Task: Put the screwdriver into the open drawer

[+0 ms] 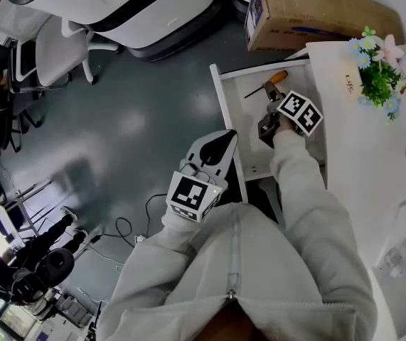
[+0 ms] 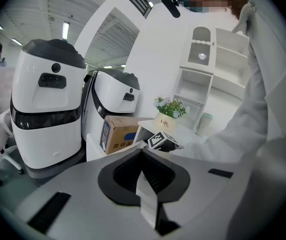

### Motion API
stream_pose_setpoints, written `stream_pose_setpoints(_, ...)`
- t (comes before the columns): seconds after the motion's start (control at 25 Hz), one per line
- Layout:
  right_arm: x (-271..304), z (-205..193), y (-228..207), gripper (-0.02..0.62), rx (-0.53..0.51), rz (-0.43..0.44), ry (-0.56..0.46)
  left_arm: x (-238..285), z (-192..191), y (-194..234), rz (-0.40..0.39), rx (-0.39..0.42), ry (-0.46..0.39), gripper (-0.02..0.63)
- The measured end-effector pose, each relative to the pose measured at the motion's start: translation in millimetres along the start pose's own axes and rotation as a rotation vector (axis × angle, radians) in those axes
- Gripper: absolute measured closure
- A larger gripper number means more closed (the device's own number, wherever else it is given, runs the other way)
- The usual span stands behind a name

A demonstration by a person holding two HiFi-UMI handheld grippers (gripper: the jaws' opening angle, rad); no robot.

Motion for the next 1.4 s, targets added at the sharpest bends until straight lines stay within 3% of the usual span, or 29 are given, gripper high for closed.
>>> stream_pose_setpoints(0.32,-45.6,-5.3,17.7,0.296,-0.121,0.082,-0.028,-18.5,0.3,-18.5,-0.001,0.034,-0.029,0.589)
stream_pose_setpoints(1.04,-160.6,-67.2,8.5,0.296,-0.228,0.192,-0.004,-77.7,-7.3,-60.1,0.043,0.077,-0.09,0.589)
stream_pose_setpoints(1.4,-218.6,-70.2,28.6,0.296,-0.412,0.24,-0.105,-101.5,-6.1,-77.1,0.051,0.103,-0.123,0.589)
Point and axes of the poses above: the fingertips, and each gripper's own axes: x forward along the fingers, y to its left, z out of its top, the point moved 1 cm from there along -x, backward along the fingers
